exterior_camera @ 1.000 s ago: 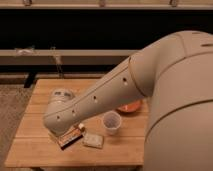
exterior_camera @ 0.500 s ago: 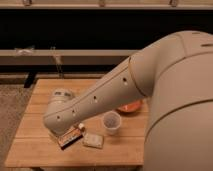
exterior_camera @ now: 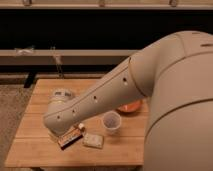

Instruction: Place the eraser on the white sponge

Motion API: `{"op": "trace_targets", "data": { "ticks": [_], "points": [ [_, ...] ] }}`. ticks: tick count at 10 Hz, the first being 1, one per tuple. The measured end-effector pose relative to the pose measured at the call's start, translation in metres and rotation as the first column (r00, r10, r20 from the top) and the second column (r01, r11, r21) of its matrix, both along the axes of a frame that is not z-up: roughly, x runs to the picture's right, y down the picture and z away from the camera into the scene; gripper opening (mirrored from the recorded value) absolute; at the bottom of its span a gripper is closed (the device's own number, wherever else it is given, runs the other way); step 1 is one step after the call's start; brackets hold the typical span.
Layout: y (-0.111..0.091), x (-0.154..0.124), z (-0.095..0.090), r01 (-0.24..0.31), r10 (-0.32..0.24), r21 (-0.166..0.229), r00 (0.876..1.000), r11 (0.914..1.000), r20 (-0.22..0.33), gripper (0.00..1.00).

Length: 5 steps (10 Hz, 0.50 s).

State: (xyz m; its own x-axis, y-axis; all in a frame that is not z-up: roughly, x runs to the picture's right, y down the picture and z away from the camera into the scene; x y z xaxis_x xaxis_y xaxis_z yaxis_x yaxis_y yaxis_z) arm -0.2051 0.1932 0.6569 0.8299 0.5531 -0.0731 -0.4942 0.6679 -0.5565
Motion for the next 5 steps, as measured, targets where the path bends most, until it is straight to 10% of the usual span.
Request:
{"op": "trace_targets", "data": {
  "ticks": [2,5],
  "points": [
    [-0.001,0.001,0.012,0.095,-0.096,0.018,0.994,0.9953,0.056,0.65],
    [0.001,-0.011,0.035,0.305,-0.314,0.078,0.933,0.9492,0.173,0.65]
  ]
}}
